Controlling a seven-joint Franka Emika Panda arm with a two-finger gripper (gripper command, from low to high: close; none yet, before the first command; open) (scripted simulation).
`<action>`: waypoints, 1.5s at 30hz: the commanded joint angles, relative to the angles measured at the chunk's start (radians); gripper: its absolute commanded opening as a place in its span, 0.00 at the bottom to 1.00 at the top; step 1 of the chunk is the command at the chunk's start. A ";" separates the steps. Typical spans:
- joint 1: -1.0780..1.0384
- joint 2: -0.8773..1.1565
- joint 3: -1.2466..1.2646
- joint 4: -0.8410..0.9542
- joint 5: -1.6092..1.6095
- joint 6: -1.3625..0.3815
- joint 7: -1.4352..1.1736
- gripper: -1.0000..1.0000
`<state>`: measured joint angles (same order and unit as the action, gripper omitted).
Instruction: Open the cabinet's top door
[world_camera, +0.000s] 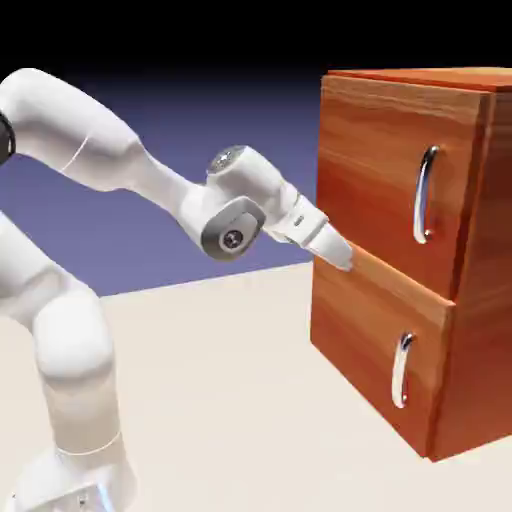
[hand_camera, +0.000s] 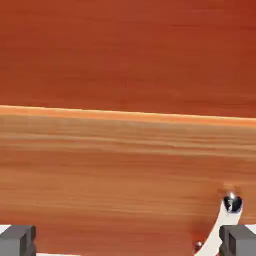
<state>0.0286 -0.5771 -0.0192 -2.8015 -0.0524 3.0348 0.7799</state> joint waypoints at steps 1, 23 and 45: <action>0.014 -0.006 -0.016 0.007 -0.044 -0.002 0.032 1.00; 0.316 -0.135 -0.366 0.162 -1.000 -0.043 0.742 1.00; 0.618 -0.264 -0.717 0.318 -1.957 -0.084 1.453 1.00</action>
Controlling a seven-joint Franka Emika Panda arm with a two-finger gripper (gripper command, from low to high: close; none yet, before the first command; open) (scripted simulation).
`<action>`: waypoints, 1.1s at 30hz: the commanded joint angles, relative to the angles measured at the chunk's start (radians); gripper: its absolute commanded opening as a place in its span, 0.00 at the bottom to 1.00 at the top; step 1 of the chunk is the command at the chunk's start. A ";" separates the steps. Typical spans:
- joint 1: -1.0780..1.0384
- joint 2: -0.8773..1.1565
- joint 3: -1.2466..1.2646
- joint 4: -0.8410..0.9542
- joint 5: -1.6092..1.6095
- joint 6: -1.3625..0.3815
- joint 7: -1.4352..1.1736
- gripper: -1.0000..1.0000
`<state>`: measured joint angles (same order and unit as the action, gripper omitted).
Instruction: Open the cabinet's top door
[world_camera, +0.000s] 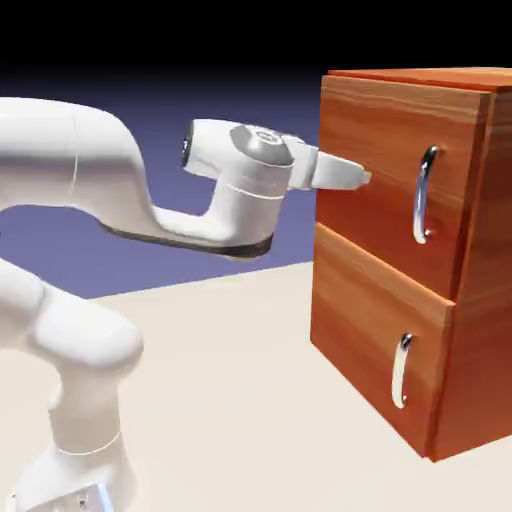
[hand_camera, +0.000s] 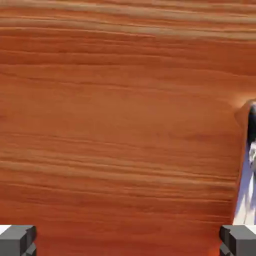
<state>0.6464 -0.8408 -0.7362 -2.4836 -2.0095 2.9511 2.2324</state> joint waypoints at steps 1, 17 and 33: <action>0.014 -0.006 -0.016 0.007 -0.044 -0.002 0.032 1.00; 0.233 -0.100 -0.271 0.120 -0.739 -0.032 0.549 1.00; 0.273 -0.038 -0.293 0.131 -0.799 -0.148 0.654 0.00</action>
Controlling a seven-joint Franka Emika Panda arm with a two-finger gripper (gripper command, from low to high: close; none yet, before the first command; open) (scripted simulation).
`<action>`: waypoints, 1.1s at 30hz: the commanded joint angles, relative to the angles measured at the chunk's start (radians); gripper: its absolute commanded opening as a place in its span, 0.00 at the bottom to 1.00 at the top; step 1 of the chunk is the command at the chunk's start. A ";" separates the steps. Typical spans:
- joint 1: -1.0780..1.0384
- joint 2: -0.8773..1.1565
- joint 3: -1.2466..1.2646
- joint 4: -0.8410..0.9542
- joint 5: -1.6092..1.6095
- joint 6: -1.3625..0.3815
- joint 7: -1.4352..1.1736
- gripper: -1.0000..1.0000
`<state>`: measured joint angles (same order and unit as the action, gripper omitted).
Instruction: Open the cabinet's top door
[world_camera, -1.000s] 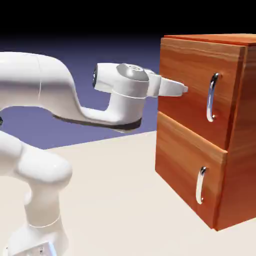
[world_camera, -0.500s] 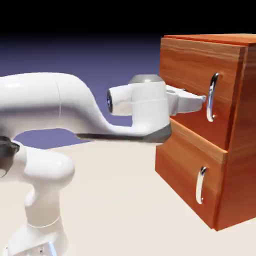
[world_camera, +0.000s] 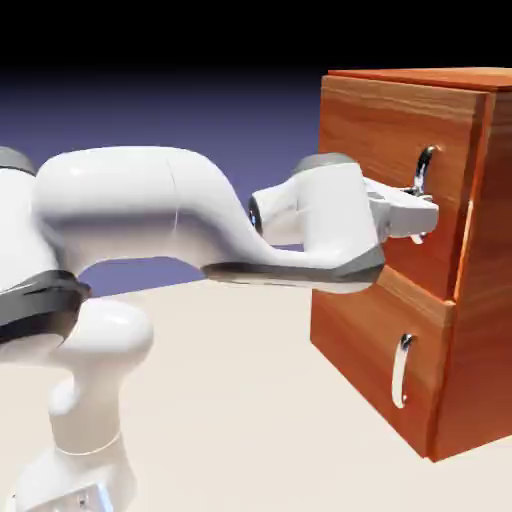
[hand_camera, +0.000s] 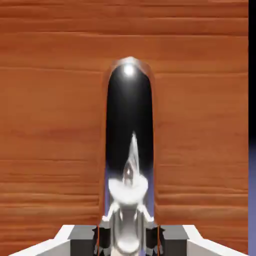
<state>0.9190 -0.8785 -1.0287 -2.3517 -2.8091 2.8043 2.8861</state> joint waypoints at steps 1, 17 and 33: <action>-0.036 -0.002 0.029 -0.029 0.024 -0.018 -0.007 0.00; -0.527 -0.215 0.584 -0.476 0.590 -0.327 -0.218 0.00; -0.541 -0.423 1.141 -0.640 1.279 -0.718 -0.391 0.00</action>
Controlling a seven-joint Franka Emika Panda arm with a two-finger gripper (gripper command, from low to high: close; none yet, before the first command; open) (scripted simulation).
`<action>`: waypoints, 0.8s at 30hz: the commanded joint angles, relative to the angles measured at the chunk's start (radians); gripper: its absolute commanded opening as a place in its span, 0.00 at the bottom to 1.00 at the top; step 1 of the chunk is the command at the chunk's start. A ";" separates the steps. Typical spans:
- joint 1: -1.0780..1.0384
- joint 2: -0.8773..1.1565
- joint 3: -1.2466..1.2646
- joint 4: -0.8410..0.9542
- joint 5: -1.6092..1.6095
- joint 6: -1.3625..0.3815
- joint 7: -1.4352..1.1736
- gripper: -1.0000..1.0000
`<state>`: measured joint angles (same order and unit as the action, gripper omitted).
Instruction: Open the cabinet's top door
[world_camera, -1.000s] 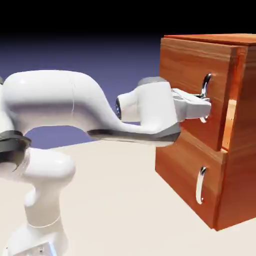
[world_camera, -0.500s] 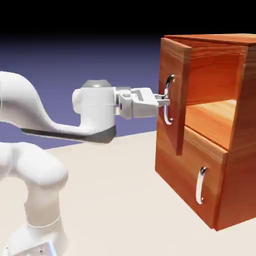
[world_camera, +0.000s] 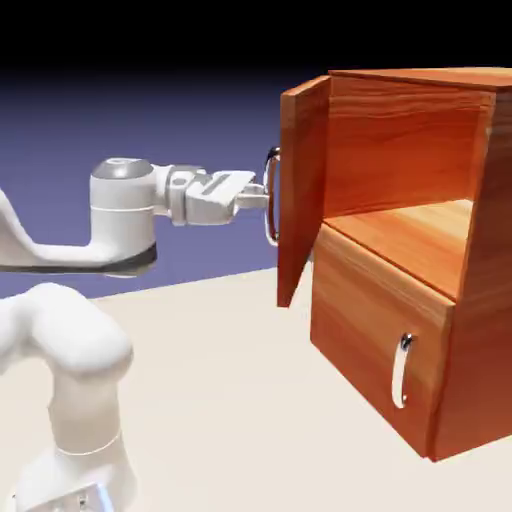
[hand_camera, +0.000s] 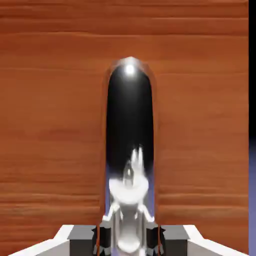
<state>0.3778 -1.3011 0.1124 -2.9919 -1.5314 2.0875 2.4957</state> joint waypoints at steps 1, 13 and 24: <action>0.008 0.001 0.036 0.002 0.041 -0.030 -0.003 0.00; 0.013 0.158 0.471 0.159 0.475 -0.403 0.027 0.00; -0.254 0.407 0.869 0.513 0.748 -0.768 0.096 0.00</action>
<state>0.1240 -0.8946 0.9809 -2.4784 -0.7835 1.3211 2.5920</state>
